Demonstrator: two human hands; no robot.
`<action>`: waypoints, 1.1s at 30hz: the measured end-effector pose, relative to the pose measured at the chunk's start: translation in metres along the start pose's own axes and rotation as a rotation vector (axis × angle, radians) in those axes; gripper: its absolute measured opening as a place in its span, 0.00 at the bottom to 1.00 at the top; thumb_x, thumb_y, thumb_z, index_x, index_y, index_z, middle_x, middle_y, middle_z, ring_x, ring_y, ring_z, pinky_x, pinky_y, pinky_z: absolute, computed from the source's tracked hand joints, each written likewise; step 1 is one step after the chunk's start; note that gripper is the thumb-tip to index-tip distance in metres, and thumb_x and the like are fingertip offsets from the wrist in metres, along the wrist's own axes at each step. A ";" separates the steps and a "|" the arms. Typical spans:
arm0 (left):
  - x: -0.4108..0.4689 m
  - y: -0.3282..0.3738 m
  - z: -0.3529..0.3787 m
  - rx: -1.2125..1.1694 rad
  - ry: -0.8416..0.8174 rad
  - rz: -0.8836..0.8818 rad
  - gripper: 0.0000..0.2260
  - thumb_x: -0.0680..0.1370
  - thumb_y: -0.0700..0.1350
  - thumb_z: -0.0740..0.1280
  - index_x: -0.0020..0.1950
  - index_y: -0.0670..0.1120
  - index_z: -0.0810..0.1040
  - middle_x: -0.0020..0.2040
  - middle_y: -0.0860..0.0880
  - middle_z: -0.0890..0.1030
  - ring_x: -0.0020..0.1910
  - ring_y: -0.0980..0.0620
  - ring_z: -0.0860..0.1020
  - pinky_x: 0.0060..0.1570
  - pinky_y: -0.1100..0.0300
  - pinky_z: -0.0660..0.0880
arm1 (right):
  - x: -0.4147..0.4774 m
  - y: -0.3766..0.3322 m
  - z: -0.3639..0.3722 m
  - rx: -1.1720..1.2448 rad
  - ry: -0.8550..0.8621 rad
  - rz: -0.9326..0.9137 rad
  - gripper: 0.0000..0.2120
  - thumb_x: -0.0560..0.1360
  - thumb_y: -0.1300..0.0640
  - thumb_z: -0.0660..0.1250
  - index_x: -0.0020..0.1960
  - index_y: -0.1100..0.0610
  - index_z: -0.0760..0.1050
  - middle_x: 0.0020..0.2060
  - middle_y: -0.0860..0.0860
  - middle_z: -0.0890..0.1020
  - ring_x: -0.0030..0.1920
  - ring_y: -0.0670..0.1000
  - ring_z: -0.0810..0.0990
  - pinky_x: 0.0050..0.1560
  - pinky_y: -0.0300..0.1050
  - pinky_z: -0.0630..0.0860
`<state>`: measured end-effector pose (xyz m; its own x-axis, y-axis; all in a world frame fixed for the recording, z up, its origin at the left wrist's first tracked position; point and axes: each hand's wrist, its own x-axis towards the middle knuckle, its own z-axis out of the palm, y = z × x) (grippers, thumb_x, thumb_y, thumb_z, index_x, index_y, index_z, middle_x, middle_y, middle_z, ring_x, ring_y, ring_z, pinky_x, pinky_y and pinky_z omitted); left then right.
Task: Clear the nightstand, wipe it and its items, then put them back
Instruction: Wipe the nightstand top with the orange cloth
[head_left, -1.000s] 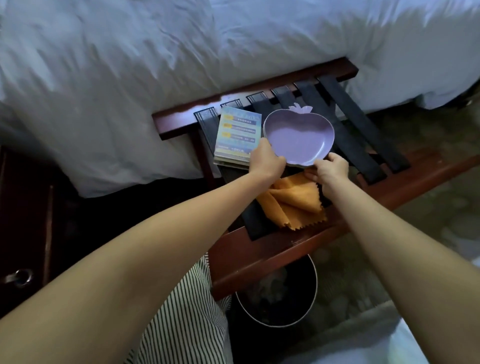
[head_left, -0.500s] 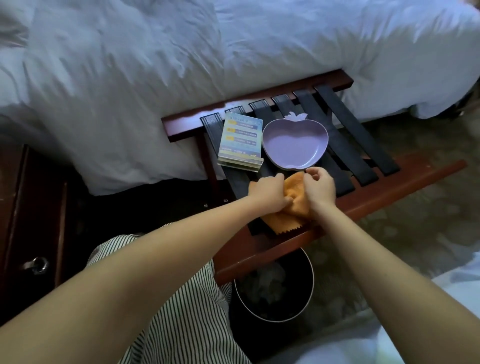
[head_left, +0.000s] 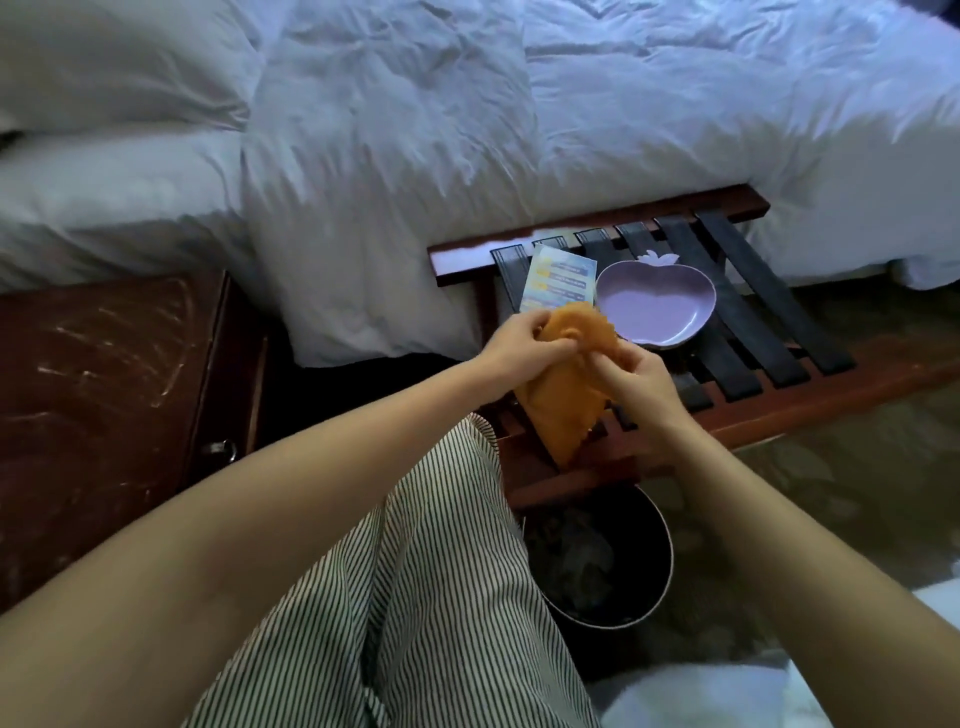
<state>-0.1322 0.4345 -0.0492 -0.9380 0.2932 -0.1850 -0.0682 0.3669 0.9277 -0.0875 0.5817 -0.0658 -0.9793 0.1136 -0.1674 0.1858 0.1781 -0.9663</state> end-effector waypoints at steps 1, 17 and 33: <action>-0.006 0.002 -0.010 -0.043 0.022 -0.003 0.05 0.74 0.42 0.69 0.49 0.47 0.77 0.45 0.49 0.80 0.46 0.53 0.78 0.45 0.62 0.77 | -0.001 -0.004 0.007 -0.009 0.006 -0.022 0.10 0.78 0.61 0.63 0.52 0.68 0.77 0.39 0.52 0.81 0.38 0.43 0.79 0.39 0.34 0.76; -0.170 -0.001 -0.216 -0.210 0.402 0.038 0.06 0.76 0.38 0.67 0.49 0.46 0.73 0.44 0.49 0.78 0.41 0.56 0.78 0.41 0.64 0.75 | -0.053 -0.104 0.185 0.089 -0.579 -0.169 0.06 0.78 0.53 0.64 0.53 0.52 0.76 0.48 0.52 0.81 0.48 0.51 0.80 0.50 0.48 0.78; -0.369 -0.067 -0.275 -0.371 0.565 0.073 0.19 0.82 0.55 0.48 0.62 0.50 0.73 0.54 0.54 0.81 0.55 0.57 0.77 0.54 0.61 0.72 | -0.155 -0.189 0.364 -0.001 -1.301 -0.265 0.08 0.80 0.56 0.60 0.46 0.52 0.77 0.37 0.48 0.81 0.39 0.47 0.79 0.45 0.43 0.77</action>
<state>0.1255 0.0589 0.0466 -0.9712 -0.2380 -0.0132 -0.0153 0.0067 0.9999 -0.0001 0.1742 0.0716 -0.3475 -0.9368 -0.0395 -0.0215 0.0501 -0.9985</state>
